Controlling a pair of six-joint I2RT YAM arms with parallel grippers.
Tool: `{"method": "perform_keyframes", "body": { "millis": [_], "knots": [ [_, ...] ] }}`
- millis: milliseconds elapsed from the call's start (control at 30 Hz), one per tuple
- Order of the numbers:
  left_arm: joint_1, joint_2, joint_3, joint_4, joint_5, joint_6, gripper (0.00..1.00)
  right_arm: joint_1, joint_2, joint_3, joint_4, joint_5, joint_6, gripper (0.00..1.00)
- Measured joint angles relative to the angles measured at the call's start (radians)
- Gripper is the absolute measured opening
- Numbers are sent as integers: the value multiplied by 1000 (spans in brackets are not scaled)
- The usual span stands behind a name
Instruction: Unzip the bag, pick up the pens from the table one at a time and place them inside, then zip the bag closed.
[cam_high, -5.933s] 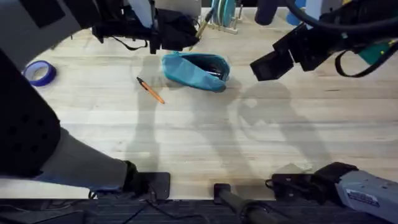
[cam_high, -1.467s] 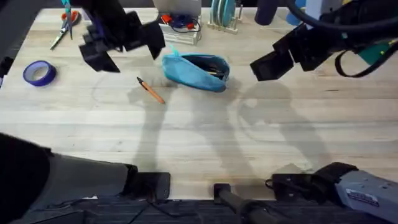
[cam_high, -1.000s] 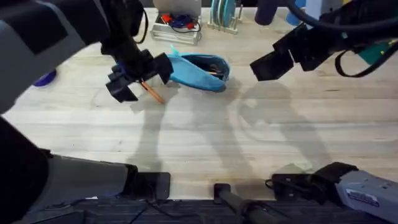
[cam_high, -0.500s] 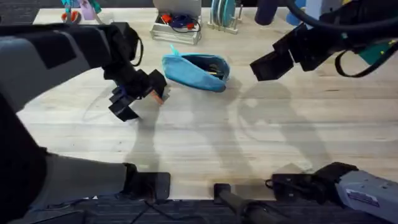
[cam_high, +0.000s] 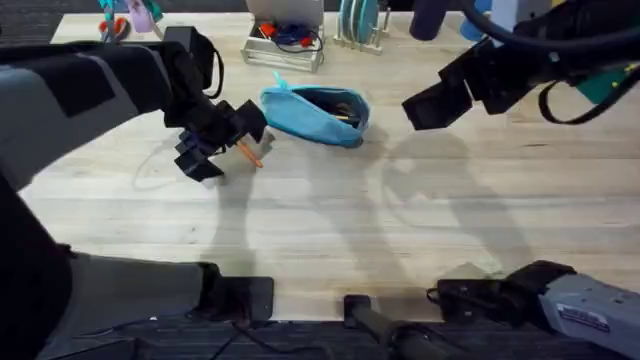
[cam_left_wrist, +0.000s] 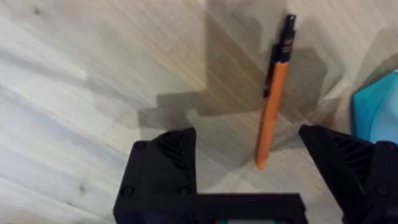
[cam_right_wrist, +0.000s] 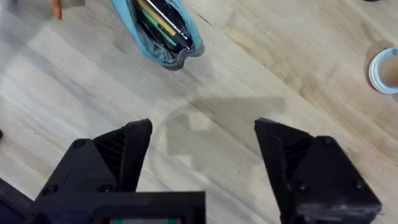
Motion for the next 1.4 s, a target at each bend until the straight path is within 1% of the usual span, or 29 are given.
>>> {"method": "perform_keyframes", "body": {
  "millis": [267,400,533,733,867,1000,1133,1267,1333,1400],
  "knots": [
    [0,0,0,11,-4,30,997,0,0,0,0,0,0,997],
    [0,0,0,25,-15,35,968,0,0,0,0,0,0,997],
    [0,0,0,68,-26,40,962,0,0,0,0,0,0,998],
    [0,0,-1,67,-29,41,942,0,0,0,0,0,0,998],
    [0,3,-1,62,-32,44,914,0,0,0,0,0,0,997],
    [-2,23,12,46,-37,51,911,0,0,0,0,0,0,997],
    [-20,66,52,10,-59,63,911,0,0,0,0,0,0,997],
    [-34,82,67,-8,-77,71,910,0,0,0,0,0,0,997],
    [-35,82,68,-16,-80,72,893,0,0,0,0,0,0,998],
    [-36,83,68,-27,-82,75,855,0,0,0,0,0,0,998]
  ]
}}
